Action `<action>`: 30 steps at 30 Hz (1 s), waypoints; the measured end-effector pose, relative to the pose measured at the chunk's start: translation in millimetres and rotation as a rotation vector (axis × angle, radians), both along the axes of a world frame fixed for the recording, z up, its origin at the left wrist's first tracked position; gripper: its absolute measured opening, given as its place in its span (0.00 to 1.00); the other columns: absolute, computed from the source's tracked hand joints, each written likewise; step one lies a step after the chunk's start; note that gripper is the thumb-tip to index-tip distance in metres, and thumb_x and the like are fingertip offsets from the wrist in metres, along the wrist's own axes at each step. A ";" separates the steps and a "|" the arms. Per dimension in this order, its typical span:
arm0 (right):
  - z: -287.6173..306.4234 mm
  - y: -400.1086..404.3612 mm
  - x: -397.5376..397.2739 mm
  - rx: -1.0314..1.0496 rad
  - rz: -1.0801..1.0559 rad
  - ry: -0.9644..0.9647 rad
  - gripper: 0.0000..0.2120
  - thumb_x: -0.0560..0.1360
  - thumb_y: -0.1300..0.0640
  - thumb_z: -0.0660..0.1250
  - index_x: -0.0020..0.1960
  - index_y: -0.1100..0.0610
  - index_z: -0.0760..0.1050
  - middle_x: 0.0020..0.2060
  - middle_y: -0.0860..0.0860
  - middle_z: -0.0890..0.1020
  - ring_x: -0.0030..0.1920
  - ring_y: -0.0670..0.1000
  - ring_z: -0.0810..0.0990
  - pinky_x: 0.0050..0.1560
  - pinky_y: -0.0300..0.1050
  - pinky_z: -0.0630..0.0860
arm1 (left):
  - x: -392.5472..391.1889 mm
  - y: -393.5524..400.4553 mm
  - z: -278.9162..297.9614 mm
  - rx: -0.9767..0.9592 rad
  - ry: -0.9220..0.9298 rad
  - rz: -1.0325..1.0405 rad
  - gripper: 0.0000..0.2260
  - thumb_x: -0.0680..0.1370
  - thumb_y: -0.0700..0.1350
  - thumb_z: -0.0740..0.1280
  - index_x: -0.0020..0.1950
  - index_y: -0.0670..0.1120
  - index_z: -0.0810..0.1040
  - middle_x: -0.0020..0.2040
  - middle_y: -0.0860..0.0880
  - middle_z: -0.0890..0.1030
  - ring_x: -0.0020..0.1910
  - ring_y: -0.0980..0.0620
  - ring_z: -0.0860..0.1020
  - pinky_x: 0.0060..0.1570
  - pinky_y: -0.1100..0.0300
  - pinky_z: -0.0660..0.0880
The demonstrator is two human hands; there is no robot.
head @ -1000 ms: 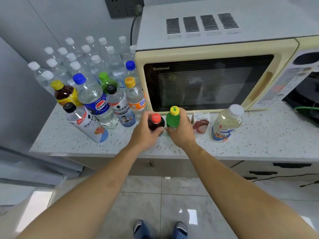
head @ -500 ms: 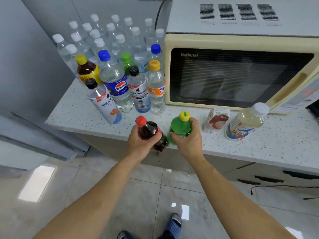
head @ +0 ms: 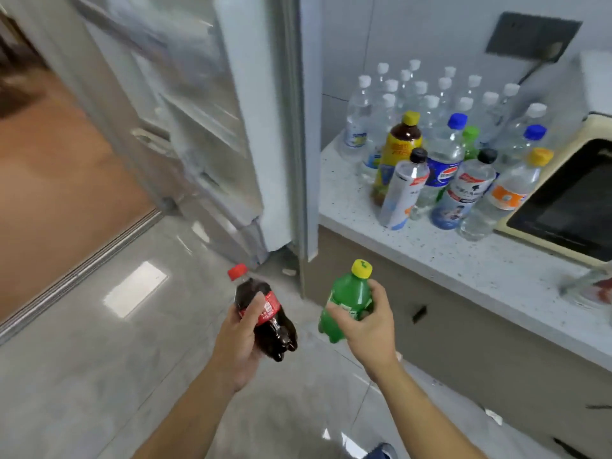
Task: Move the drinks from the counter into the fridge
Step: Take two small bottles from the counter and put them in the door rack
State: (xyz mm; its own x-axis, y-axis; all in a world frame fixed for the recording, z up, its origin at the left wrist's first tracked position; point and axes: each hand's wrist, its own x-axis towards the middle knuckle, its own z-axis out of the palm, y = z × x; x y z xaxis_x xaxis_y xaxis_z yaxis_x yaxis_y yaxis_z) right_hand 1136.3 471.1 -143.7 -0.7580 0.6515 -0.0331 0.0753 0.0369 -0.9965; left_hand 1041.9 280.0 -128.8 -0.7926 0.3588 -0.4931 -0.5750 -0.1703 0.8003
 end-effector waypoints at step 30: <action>99.4 -172.1 -345.2 0.282 -0.096 0.265 0.31 0.66 0.58 0.81 0.63 0.46 0.70 0.53 0.32 0.78 0.53 0.38 0.78 0.54 0.31 0.73 | -341.8 -155.2 117.8 -0.266 0.734 -0.144 0.28 0.65 0.52 0.78 0.60 0.70 0.71 0.55 0.64 0.81 0.55 0.65 0.79 0.45 0.72 0.76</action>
